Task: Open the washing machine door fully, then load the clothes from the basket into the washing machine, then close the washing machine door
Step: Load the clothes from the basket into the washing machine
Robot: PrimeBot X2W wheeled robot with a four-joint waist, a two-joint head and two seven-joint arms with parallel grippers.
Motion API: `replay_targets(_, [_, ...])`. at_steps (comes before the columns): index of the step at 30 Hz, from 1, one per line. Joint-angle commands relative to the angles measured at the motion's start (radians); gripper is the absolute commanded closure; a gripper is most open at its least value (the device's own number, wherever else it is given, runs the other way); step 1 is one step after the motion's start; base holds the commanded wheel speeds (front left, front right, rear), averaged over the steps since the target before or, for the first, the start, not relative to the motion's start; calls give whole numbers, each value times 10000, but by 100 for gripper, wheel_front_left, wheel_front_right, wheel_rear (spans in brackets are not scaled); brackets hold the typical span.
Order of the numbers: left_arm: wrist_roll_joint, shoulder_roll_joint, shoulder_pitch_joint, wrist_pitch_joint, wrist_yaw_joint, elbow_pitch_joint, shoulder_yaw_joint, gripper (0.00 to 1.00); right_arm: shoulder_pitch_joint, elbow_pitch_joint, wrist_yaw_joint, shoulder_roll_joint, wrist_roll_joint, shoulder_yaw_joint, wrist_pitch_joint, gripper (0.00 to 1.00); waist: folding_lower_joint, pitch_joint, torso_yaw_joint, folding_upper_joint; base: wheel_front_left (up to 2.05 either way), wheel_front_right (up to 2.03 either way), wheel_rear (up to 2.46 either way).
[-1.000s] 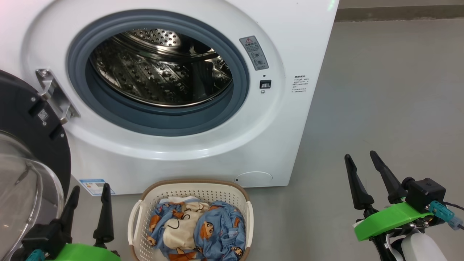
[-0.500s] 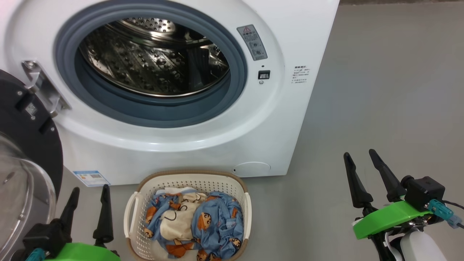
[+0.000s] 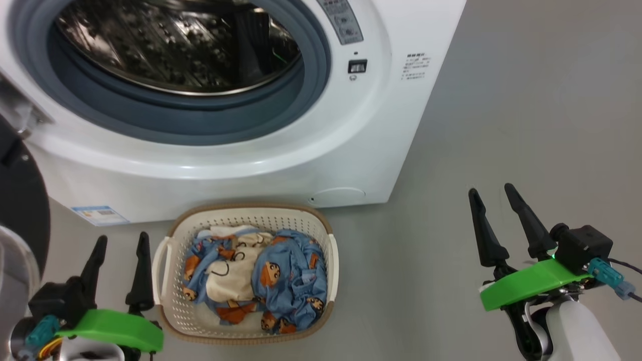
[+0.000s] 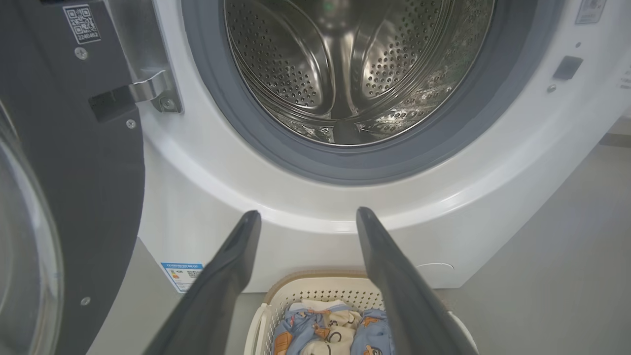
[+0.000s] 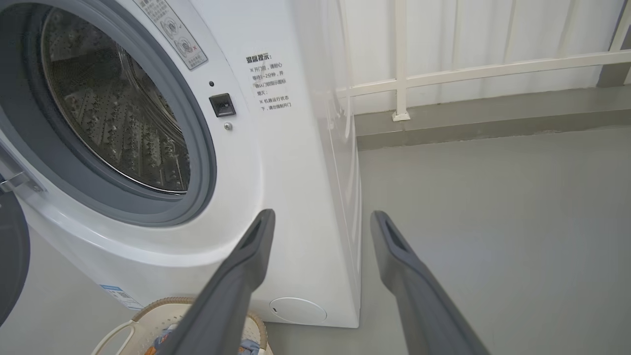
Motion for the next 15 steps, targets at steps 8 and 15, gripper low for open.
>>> replay_targets(8, [293, 250, -993, -107, -223, 491, 448, 0, -580, -427, 16, 238, -285, 222, -118, 0, 0, 1391, -563, 0, 0, 0, 0])
replay_targets(15, [197, 283, -1696, -107, -403, 1402, 395, 0, -873, -643, 16, 383, -359, 70, -118, 0, 0, 2342, -871, 0, 0, 0, 0])
